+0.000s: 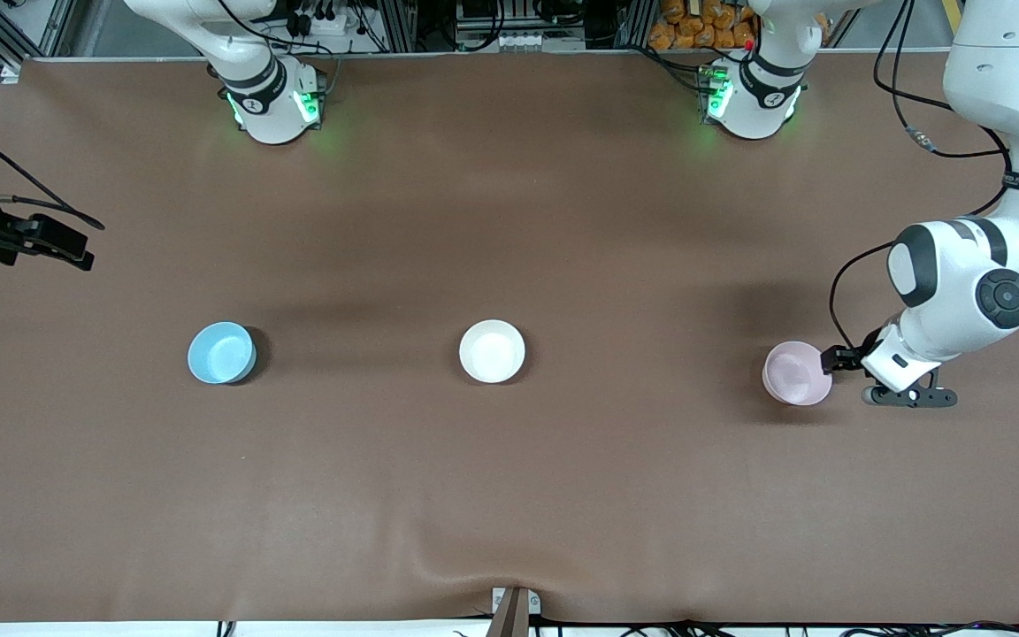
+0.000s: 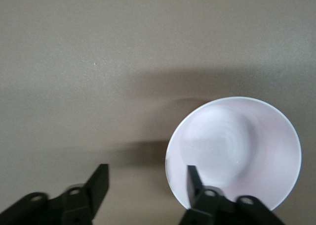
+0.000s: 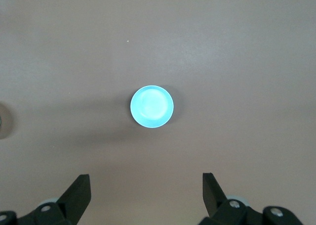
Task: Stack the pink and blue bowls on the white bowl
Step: 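Grasp the pink bowl with the left gripper while the right gripper reaches blue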
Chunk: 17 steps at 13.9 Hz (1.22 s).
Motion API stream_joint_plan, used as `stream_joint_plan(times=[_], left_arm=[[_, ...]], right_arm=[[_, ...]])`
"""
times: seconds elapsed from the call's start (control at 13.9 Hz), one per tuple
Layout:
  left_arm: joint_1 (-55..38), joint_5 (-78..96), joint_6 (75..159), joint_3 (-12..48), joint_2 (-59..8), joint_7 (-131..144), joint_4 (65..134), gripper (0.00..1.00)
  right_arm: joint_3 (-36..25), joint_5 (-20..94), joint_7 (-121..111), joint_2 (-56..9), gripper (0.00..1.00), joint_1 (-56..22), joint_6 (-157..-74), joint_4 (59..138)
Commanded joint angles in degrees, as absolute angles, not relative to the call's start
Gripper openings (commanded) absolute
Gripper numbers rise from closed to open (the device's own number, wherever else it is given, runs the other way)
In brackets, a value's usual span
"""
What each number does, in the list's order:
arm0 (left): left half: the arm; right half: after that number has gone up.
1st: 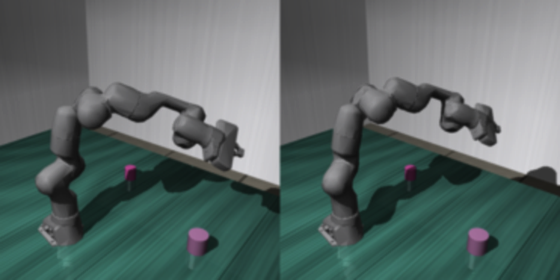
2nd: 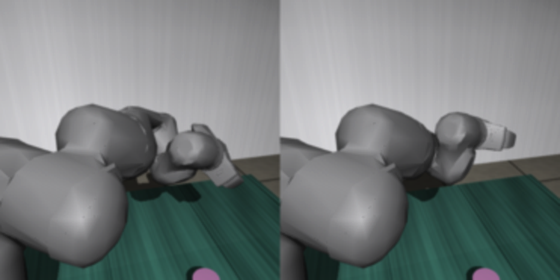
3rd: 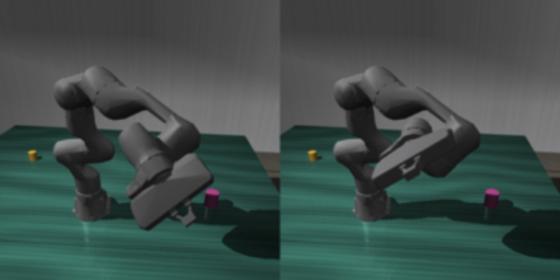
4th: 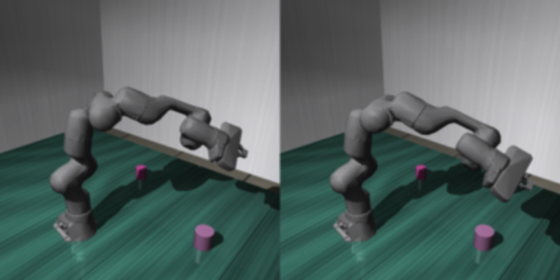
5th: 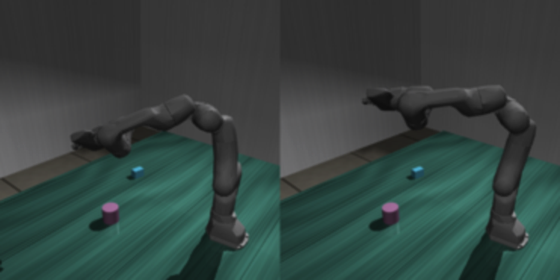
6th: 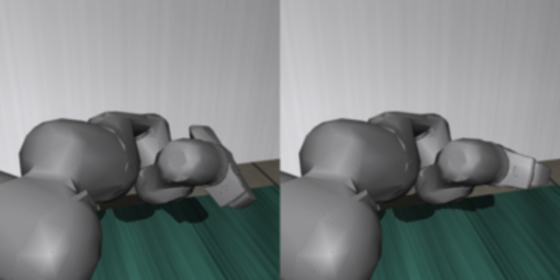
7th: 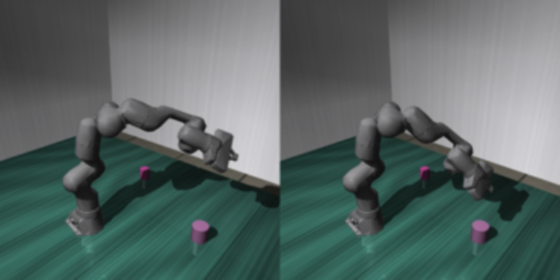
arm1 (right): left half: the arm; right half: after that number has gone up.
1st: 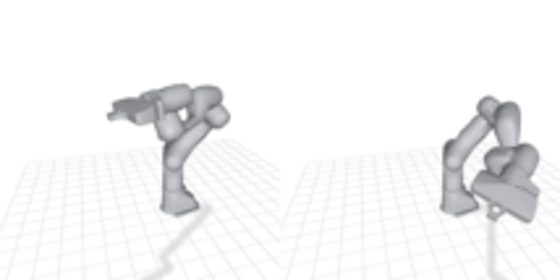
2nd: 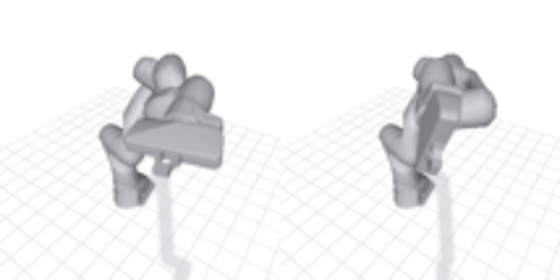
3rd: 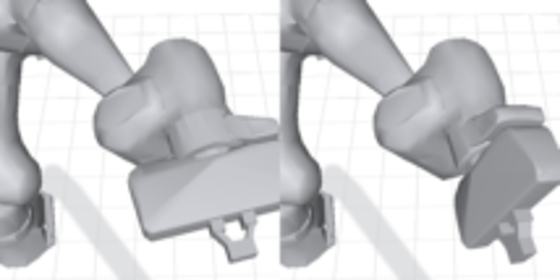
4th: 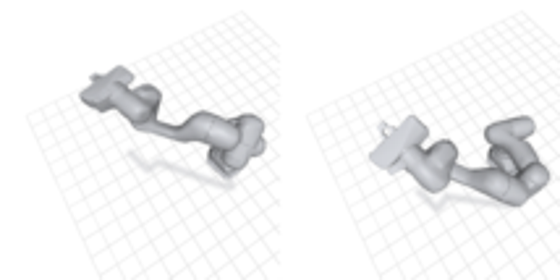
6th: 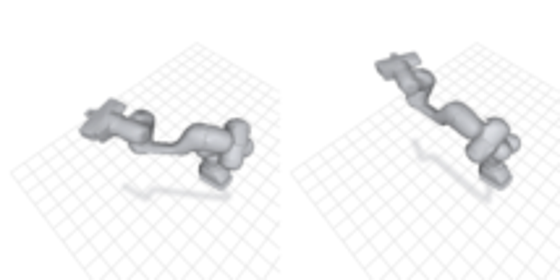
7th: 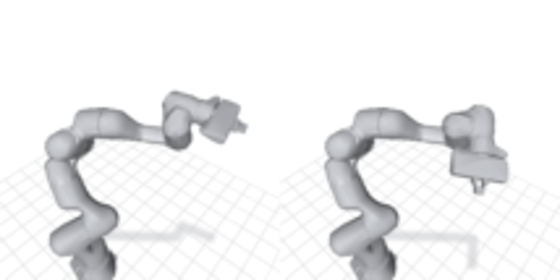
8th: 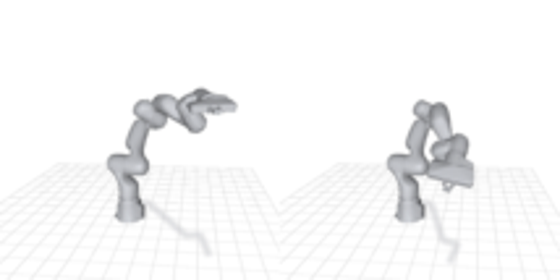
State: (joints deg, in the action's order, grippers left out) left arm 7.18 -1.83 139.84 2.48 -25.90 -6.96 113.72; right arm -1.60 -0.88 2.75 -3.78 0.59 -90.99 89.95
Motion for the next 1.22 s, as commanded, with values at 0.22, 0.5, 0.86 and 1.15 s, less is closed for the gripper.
stream_joint_plan(times=[0.22,0.5,0.86,1.15], left_arm=[[7.3,-0.9,143.7,2.9,-27.7,-7.9,114.3,0.53],[7.2,-0.8,144.3,3.3,-28.3,-7.8,113.9,0.35],[7.1,1.6,144.3,4.6,-28.4,-7.2,113.6,0.00],[7.8,3.8,143.2,7.5,-25.5,-7.4,113.5,0.00]], right_arm=[[-1.4,-1.7,2.5,-13.6,1.00,3.5,-103.2,95.1],[-1.4,-1.7,2.5,-20.5,1.00,4.0,-107.6,95.2],[-1.4,-1.7,2.5,-22.9,1.00,3.4,-119.7,104.9],[-1.4,-1.7,2.5,-23.9,1.00,3.3,-132.0,114.1]])
